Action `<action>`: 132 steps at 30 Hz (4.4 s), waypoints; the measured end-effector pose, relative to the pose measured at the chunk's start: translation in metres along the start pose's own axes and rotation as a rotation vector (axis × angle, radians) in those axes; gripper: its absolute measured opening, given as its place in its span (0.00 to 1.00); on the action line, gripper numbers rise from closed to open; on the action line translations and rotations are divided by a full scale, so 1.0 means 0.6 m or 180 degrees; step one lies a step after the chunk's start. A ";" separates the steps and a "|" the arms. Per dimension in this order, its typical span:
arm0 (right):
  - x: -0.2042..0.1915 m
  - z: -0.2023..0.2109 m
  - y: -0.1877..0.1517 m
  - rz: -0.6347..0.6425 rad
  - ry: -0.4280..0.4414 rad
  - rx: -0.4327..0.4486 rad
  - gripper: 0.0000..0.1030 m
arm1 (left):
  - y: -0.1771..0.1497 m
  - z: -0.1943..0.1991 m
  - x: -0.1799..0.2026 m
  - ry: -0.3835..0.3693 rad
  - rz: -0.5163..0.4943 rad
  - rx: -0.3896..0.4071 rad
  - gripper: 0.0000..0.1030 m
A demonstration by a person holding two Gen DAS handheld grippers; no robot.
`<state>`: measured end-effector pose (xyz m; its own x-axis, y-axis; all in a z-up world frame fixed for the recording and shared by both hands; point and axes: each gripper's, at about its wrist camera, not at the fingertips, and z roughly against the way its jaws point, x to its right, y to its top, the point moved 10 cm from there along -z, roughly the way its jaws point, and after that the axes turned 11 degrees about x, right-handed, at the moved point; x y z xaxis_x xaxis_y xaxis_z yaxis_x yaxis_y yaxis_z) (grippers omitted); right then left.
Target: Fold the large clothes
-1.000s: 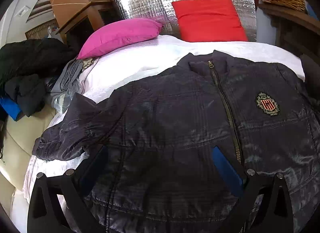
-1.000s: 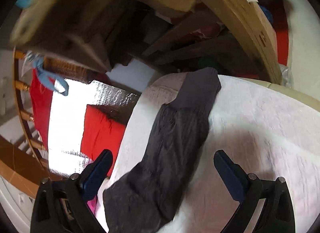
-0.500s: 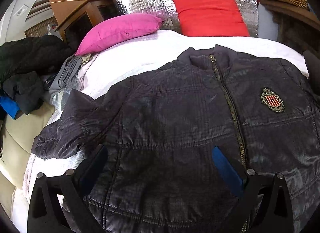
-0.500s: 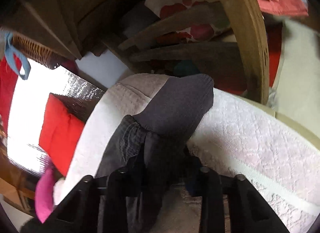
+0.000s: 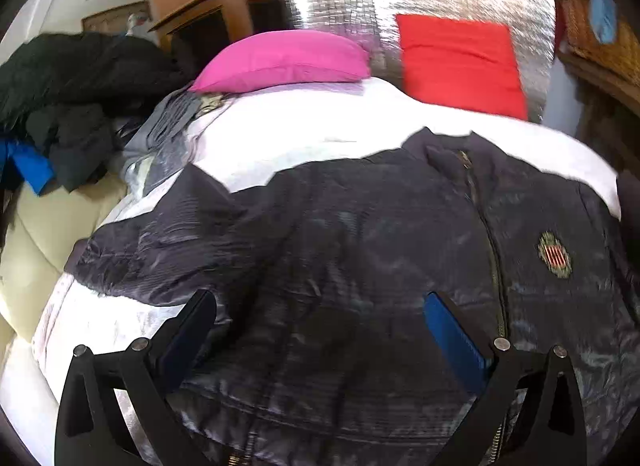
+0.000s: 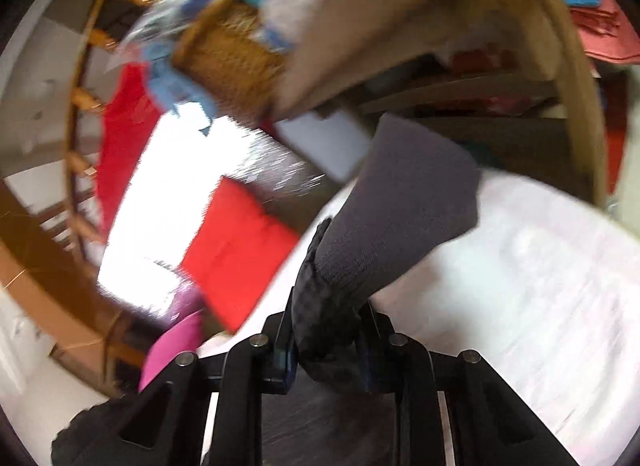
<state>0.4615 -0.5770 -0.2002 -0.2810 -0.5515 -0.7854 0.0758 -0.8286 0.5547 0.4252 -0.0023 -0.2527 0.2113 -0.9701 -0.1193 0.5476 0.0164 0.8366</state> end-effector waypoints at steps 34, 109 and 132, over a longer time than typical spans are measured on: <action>-0.338 0.158 -0.622 0.0938 0.1302 -0.2150 0.82 | -0.009 0.005 -0.123 -0.0360 0.0757 -0.0229 1.00; -0.039 -0.032 -0.457 0.1615 -0.0263 -0.1584 0.59 | -0.069 -0.112 -0.056 -0.0779 0.0596 -0.0904 0.07; -0.058 0.016 -0.432 0.1943 -0.0838 -0.1122 0.68 | -0.007 -0.122 -0.109 -0.0513 0.0506 -0.0763 0.64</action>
<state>0.4425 -0.3423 -0.3143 -0.3071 -0.9182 -0.2503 0.5808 -0.3892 0.7150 0.4688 0.0788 -0.2875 0.1891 -0.9763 0.1050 0.6972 0.2087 0.6859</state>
